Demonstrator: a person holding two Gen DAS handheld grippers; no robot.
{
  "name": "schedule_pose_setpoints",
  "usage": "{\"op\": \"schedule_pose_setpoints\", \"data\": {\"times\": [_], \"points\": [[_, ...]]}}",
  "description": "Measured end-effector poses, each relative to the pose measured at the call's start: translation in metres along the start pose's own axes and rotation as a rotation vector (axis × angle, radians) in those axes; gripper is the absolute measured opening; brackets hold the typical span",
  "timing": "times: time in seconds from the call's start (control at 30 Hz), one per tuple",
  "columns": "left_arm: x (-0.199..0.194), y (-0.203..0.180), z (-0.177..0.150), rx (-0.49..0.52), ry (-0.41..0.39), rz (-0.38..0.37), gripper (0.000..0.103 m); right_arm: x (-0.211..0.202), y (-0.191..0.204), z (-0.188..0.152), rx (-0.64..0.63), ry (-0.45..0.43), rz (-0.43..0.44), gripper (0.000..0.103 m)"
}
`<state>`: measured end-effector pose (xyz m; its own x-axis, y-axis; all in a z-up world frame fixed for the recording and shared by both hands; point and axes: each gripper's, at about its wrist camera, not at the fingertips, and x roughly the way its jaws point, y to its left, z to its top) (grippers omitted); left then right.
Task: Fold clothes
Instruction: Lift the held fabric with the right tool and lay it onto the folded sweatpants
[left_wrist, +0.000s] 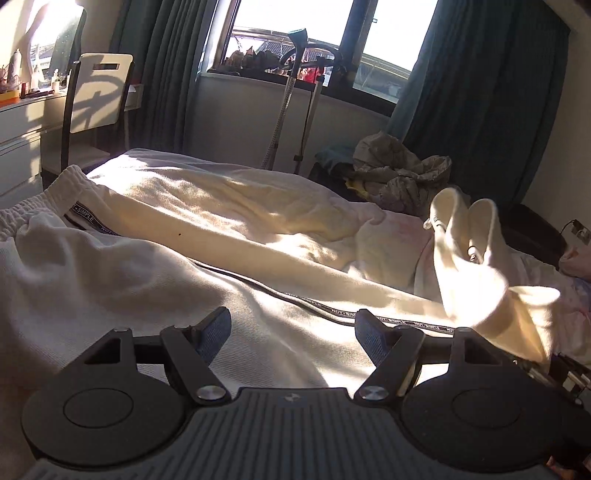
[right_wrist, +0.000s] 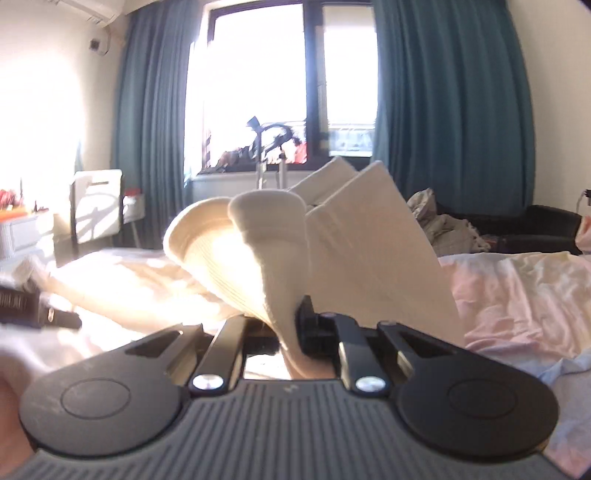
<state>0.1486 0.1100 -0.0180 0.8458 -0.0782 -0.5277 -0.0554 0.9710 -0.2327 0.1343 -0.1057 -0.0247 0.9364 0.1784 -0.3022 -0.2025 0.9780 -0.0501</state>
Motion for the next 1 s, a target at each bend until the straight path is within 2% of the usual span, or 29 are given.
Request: {"op": "schedule_pose_setpoints", "data": {"times": [0.07, 0.1, 0.2, 0.37, 0.47, 0.63, 0.7, 0.83, 0.9, 1.0], "points": [[0.003, 0.002, 0.0, -0.01, 0.014, 0.001, 0.077, 0.011, 0.023, -0.027, -0.09, 0.104, 0.048, 0.01], [0.005, 0.001, 0.0, -0.011, 0.021, 0.002, 0.077, 0.012, 0.026, -0.032, -0.11, 0.114, 0.047, 0.01], [0.006, -0.004, -0.001, -0.003, 0.02, -0.01, 0.077, 0.011, 0.023, -0.027, -0.083, 0.107, 0.047, 0.01], [0.002, -0.007, -0.001, 0.007, -0.006, -0.012, 0.077, -0.01, 0.036, -0.01, -0.098, 0.004, 0.072, 0.01], [-0.001, -0.002, 0.0, -0.014, -0.018, -0.015, 0.077, -0.015, 0.045, -0.014, -0.098, -0.001, 0.128, 0.01], [0.0, -0.002, -0.004, -0.011, -0.027, -0.026, 0.078, -0.005, 0.055, -0.036, -0.117, 0.081, 0.165, 0.011], [0.001, -0.004, -0.006, -0.001, -0.029, -0.045, 0.078, -0.005, 0.058, -0.033, -0.123, 0.09, 0.173, 0.016], [0.0, -0.01, -0.01, 0.017, -0.033, -0.08, 0.081, -0.014, 0.058, -0.027, -0.103, 0.123, 0.226, 0.042], [-0.001, -0.012, -0.012, 0.024, -0.038, -0.094, 0.081, -0.027, 0.06, -0.023, -0.101, 0.14, 0.255, 0.046], [-0.003, -0.019, -0.017, 0.056, -0.049, -0.114, 0.082, -0.047, 0.056, -0.014, -0.05, 0.159, 0.282, 0.046]]}}
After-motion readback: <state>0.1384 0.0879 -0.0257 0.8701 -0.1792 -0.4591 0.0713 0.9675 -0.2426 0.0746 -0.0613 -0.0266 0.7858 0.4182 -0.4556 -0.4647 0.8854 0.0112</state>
